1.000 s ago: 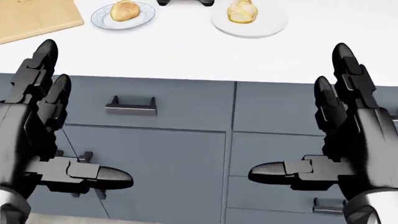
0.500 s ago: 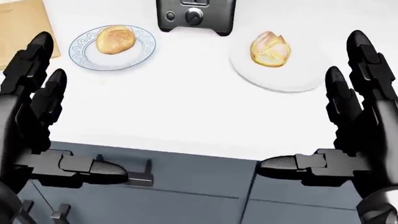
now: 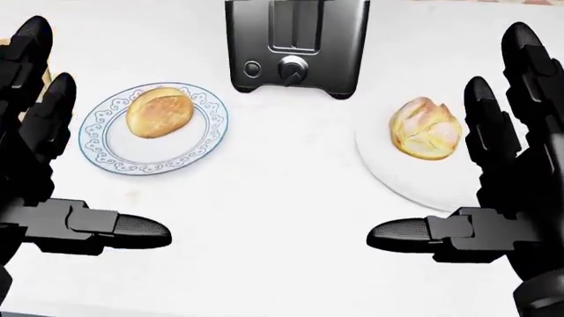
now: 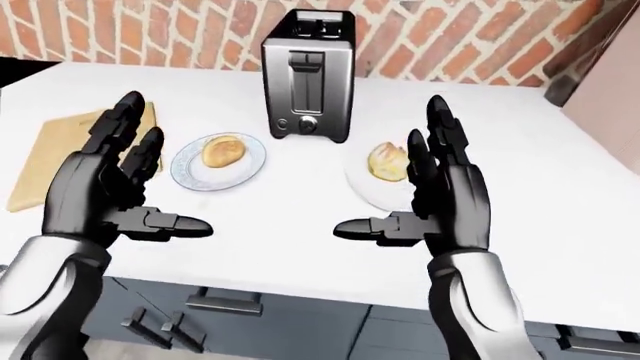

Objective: Place all breads on the cutting board.

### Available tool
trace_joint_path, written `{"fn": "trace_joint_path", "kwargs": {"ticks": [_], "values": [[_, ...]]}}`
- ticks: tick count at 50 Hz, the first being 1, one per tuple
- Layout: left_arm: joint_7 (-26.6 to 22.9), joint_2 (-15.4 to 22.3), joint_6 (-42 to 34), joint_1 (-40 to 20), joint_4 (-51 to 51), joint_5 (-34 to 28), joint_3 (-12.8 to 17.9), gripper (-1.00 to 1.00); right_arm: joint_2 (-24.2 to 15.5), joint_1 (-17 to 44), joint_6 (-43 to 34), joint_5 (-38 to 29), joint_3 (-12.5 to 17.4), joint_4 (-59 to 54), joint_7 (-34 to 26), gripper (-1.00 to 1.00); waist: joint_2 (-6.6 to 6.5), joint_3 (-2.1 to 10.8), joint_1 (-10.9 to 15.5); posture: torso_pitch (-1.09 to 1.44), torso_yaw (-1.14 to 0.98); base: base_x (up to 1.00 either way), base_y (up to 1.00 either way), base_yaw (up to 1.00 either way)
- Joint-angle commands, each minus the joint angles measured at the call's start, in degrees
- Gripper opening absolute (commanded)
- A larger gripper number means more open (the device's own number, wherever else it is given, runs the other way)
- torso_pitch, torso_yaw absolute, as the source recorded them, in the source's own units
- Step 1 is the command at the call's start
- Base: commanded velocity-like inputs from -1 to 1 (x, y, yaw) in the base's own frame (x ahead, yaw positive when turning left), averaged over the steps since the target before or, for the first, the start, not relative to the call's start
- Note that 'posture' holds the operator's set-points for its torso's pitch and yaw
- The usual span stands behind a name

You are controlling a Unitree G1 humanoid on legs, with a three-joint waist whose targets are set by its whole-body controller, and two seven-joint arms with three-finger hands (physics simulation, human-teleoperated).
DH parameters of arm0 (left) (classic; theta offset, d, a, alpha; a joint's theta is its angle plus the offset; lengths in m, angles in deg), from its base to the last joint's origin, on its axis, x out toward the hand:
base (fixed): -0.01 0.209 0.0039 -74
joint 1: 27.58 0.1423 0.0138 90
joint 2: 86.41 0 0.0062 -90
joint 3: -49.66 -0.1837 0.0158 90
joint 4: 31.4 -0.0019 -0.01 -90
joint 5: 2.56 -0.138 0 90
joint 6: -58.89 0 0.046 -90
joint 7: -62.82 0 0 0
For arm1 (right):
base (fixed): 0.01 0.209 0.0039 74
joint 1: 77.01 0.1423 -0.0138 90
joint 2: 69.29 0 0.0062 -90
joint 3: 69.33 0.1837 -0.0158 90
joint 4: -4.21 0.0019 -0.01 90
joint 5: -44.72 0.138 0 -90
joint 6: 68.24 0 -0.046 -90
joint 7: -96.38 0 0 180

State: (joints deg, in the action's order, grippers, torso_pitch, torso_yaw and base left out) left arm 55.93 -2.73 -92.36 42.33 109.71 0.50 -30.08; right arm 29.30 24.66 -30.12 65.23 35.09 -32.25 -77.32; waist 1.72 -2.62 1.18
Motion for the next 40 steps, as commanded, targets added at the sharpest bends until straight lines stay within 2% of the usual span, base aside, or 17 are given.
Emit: {"fn": "trace_joint_path", "kwargs": {"ticks": [1, 3, 6, 7, 8, 10, 11, 12, 14, 17, 19, 20, 24, 26, 27, 30, 40], "values": [[0.09, 0.81, 0.68, -1.7, 1.03, 0.25, 0.47, 1.0, -0.36, 1.28, 0.71, 0.6, 0.48, 1.07, 0.6, 1.0, 0.07, 2.18, -0.08, 0.0, 0.0, 0.0, -0.09, 0.0], [0.16, 1.2, -0.86, -2.65, 1.79, 0.58, 0.81, 1.0, -0.49, 1.47, 0.43, 1.19, 0.55, 1.16, 0.91, 1.0, 0.85, 1.31, -0.88, 0.0, 0.0, 0.0, 0.0, -0.46], [0.24, 1.53, -1.85, -2.96, 2.75, 0.98, 1.08, 1.0, -1.0, 1.13, 0.82, 0.79, -0.27, 1.62, 1.02, 1.0, -0.4, 2.21, -0.69, 0.0, 0.0, 0.0, -0.03, -0.3], [0.33, 1.41, -1.97, -2.84, 3.02, 1.12, 1.08, 1.0, -0.97, 1.02, 0.48, 0.64, -0.71, 2.22, 1.01, 1.0, -1.21, 1.51, -1.54, 0.0, 0.0, 0.0, 0.0, 0.0], [0.46, 1.22, -1.46, -2.25, 3.12, 1.09, 0.73, 1.0, -0.96, 1.34, 0.62, 0.49, -0.78, 1.91, 0.87, 1.0, -1.05, 0.7, -1.78, 0.0, 0.0, 0.0, 0.0, 0.0], [0.52, 1.13, -0.91, -1.93, 2.73, 1.03, 0.53, 1.0, -0.96, 1.51, 1.11, 0.1, -0.83, 1.37, 0.63, 1.0, -2.91, 0.79, -2.33, 0.0, 0.0, 0.0, 0.0, 0.0], [0.51, 1.16, -0.83, -1.82, 2.73, 0.99, 0.52, 1.0, -0.94, 1.59, 1.02, 0.12, -0.62, 1.43, 0.6, 1.0, -4.72, 1.55, -2.32, 0.0, 0.0, 0.0, 0.0, 0.0], [0.49, 1.2, -1.17, -1.86, 3.04, 1.03, 0.59, 1.0, -1.06, 1.65, 0.96, -0.05, -0.56, 1.38, 0.57, 1.0, -2.99, 1.26, -1.95, 0.0, 0.0, 0.0, 0.0, 0.0], [0.39, 1.25, -0.85, -1.75, 2.89, 1.07, 0.75, 1.0, -1.3, 1.94, 0.48, -0.15, -0.16, 1.67, 0.6, 1.0, -2.18, 1.58, -1.13, 0.0, 0.0, 0.0, 0.0, 0.0], [0.41, 1.28, -0.74, -1.62, 2.91, 0.98, 0.6, 1.0, -1.65, 2.29, 0.04, 0.17, 0.97, 1.8, 0.43, 1.0, 0.16, 1.16, -1.1, 0.0, 0.0, 0.0, 0.0, 0.0], [0.37, 1.15, 0.0, -1.36, 2.36, 0.82, 0.45, 1.0, -1.44, 2.39, -1.1, 1.78, 2.18, 2.53, 0.9, 1.0, -0.26, 1.58, -0.74, 0.0, 0.0, 0.0, 0.0, 0.0], [0.35, 1.16, 0.18, -1.37, 2.16, 0.74, 0.4, 1.0, -1.42, 2.18, -0.86, 2.1, 2.25, 2.22, 1.03, 1.0, -0.54, 2.8, -1.3, 0.0, 0.0, 0.0, 0.0, -0.27], [0.29, 1.27, -0.16, -1.79, 2.11, 0.72, 0.65, 1.0, -1.84, 2.18, -0.85, 2.4, 1.57, 2.3, 1.59, 1.0, -2.34, 1.73, -1.54, 0.0, 0.0, 0.0, 0.0, -0.67], [0.29, 1.28, -0.47, -1.63, 2.55, 0.7, 0.66, 1.0, -2.11, 2.67, -1.01, 2.42, 1.4, 2.33, 1.75, 1.0, -2.15, 1.87, -1.17, 0.0, 0.0, 0.0, 0.0, -0.26], [0.26, 1.36, -1.13, -1.8, 3.03, 0.77, 0.81, 1.0, -2.44, 2.69, -0.32, 1.62, 0.69, 1.88, 1.58, 1.0, -1.31, 1.1, -1.19, 0.0, 0.0, 0.0, 0.0, 0.0], [0.01, 1.56, -1.61, -1.87, 3.43, 1.0, 1.39, 1.0, -2.56, 3.47, -1.06, 0.59, -0.17, 1.8, 1.58, 1.0, -1.38, 2.12, -1.4, 0.0, 0.0, 0.0, 0.0, 0.0], [-0.03, 1.7, -0.85, -0.89, 3.63, 1.17, 1.53, 1.0, -5.02, 7.23, -3.87, -8.62, -2.54, -3.44, -1.87, 1.0, -0.76, 1.99, -0.91, 0.0, 0.0, 0.0, 0.0, 0.0]]}}
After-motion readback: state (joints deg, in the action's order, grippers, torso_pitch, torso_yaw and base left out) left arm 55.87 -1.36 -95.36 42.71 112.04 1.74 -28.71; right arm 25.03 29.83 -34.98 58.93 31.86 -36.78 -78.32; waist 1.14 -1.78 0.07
